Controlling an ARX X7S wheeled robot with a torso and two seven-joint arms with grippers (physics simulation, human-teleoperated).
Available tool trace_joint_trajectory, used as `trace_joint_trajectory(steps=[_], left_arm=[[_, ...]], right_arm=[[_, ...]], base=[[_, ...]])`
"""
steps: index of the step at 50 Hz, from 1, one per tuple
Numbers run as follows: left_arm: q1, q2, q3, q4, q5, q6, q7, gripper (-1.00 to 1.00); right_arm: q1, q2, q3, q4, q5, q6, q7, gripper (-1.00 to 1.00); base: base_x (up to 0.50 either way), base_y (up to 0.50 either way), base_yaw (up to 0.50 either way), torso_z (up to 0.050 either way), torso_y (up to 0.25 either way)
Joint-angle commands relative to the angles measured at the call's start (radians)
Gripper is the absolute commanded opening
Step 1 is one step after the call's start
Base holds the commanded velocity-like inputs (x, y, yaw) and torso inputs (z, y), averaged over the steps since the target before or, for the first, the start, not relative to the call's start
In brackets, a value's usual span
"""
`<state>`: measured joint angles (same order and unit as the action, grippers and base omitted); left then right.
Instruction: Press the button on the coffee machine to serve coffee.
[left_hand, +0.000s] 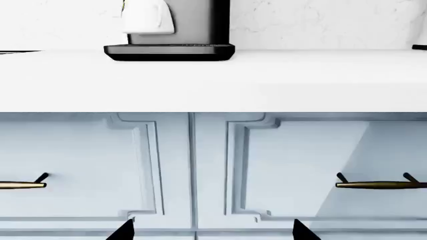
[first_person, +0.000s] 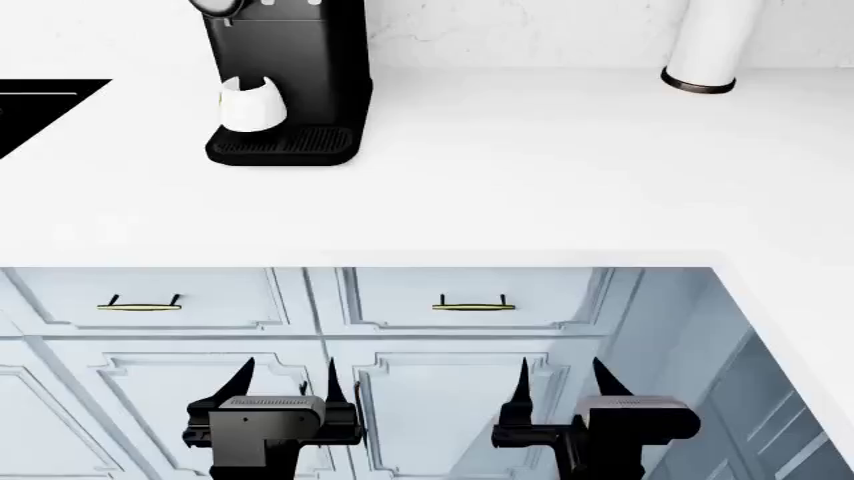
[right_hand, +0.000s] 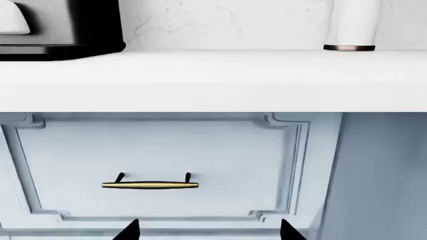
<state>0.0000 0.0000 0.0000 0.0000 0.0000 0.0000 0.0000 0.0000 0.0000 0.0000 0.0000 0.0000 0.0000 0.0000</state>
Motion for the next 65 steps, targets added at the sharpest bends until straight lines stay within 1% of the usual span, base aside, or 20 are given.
trace_joint_trajectory(steps=[1, 12, 29, 42, 58, 65], left_arm=[[0.000, -0.018, 0.017, -0.001, -0.015, 0.001, -0.015, 1.00], [0.001, -0.054, 0.043, -0.004, -0.049, 0.005, -0.045, 1.00], [-0.001, -0.078, 0.073, -0.008, -0.059, 0.004, -0.081, 1.00], [-0.005, -0.089, 0.095, -0.011, -0.066, 0.002, -0.100, 1.00], [-0.001, -0.113, 0.108, -0.007, -0.092, 0.008, -0.115, 1.00], [0.002, -0.123, 0.112, -0.005, -0.105, 0.008, -0.114, 1.00]], right_arm=[[0.002, 0.016, -0.021, 0.004, 0.015, 0.005, 0.019, 1.00], [0.009, 0.046, -0.059, 0.014, 0.049, 0.020, 0.053, 1.00], [0.013, 0.074, -0.089, 0.014, 0.075, 0.031, 0.083, 1.00], [0.011, 0.088, -0.100, 0.017, 0.091, 0.018, 0.101, 1.00], [0.014, 0.108, -0.126, 0.013, 0.095, 0.029, 0.126, 1.00], [0.016, 0.112, -0.131, 0.015, 0.102, 0.029, 0.137, 1.00]], base=[[0.00, 0.00, 0.00, 0.000, 0.000], [0.00, 0.00, 0.00, 0.000, 0.000], [0.00, 0.03, 0.00, 0.000, 0.000], [0.06, 0.49, 0.00, 0.000, 0.000], [0.38, 0.44, 0.00, 0.000, 0.000], [0.02, 0.50, 0.00, 0.000, 0.000]])
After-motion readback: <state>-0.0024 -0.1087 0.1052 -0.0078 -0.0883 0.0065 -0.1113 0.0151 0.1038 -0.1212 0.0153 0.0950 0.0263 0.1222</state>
